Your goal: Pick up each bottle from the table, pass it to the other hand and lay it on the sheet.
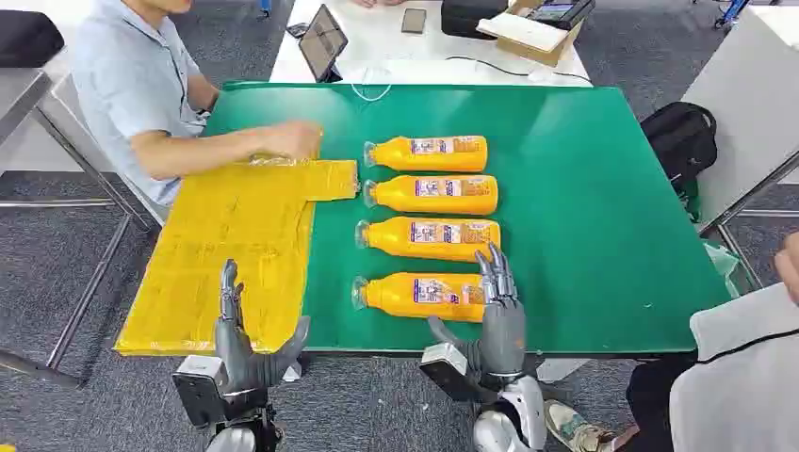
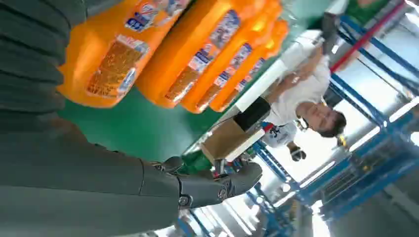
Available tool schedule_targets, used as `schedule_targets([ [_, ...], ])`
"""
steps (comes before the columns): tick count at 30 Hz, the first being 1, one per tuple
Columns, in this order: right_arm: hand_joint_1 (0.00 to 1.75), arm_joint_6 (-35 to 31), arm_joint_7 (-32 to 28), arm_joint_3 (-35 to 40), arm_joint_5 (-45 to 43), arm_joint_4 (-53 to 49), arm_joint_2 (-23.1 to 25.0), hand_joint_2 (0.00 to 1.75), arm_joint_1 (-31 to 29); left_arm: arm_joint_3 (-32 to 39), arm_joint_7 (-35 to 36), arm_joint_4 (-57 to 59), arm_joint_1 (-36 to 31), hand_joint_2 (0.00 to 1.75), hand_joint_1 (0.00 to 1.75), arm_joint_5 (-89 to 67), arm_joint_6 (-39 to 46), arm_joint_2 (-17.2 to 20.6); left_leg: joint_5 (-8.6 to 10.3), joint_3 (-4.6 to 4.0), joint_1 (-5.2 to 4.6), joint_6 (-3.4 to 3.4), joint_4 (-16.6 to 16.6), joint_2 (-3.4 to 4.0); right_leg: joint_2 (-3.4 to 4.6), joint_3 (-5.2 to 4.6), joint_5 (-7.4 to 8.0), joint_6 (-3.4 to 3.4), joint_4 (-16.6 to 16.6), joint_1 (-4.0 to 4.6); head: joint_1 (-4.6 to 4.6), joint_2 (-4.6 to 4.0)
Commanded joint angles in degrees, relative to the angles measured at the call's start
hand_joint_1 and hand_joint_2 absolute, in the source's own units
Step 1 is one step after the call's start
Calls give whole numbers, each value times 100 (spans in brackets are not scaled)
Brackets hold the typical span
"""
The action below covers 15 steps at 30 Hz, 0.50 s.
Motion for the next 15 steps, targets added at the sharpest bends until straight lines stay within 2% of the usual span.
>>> schedule_targets([
  [1, 0, 157, 815, 532, 588, 1449, -696, 175, -934, -112, 13, 337, -140, 175, 0, -25, -42, -40, -2, 14, 3, -5, -7, 10, 7, 15, 2, -7, -10, 4, -2, 0],
  [8, 0, 328, 984, 829, 579, 1927, -674, 175, -1232, -135, 13, 342, -152, 175, 0, -93, -41, -74, -1, 9, 2, -5, -4, 8, 5, 12, 2, -7, -6, 3, 2, 0],
  [10, 0, 410, 1314, 953, 710, 2143, -693, 175, -1309, -113, 13, 314, -130, 175, 0, -129, -21, -68, -3, 14, 3, -6, -5, 7, 4, 16, 0, -10, -7, 4, 2, 0],
  [15, 0, 427, 1642, 1080, 1036, 2673, -735, 175, -1547, -136, 13, 194, -72, 175, 0, -237, 6, 3, -7, 23, 6, -9, -4, 15, 10, 23, -2, -12, -8, 7, 0, 0],
])
